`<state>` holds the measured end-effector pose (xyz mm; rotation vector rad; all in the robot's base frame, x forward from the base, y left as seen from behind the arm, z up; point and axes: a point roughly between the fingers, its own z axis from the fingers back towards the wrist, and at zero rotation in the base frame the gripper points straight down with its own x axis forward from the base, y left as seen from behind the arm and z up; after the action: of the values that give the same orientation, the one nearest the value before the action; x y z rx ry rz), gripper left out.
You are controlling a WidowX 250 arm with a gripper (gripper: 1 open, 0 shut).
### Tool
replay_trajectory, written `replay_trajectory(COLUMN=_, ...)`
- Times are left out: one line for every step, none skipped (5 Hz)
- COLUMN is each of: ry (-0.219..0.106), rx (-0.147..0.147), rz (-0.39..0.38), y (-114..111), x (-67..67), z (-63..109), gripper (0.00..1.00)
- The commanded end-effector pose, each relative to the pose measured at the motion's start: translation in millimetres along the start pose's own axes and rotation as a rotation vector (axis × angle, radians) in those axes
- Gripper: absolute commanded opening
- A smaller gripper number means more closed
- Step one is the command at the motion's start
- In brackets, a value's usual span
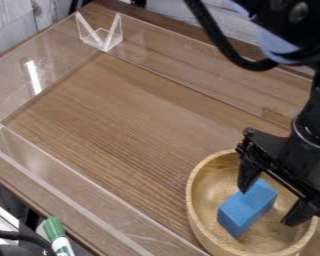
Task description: Remove the blue block from inside the brown bowl and put it on the table
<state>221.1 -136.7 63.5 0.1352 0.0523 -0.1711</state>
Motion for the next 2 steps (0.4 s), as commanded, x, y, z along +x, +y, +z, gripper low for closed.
replay_trajectory(ry=-0.063, rx=-0.020, rz=0.013, y=6.5, x=4.1, z=17.7, gripper=1.00)
replay_trajectory(ry=-0.072, rx=-0.019, rz=0.016, y=12.1, x=2.7, z=21.1, gripper=1.00)
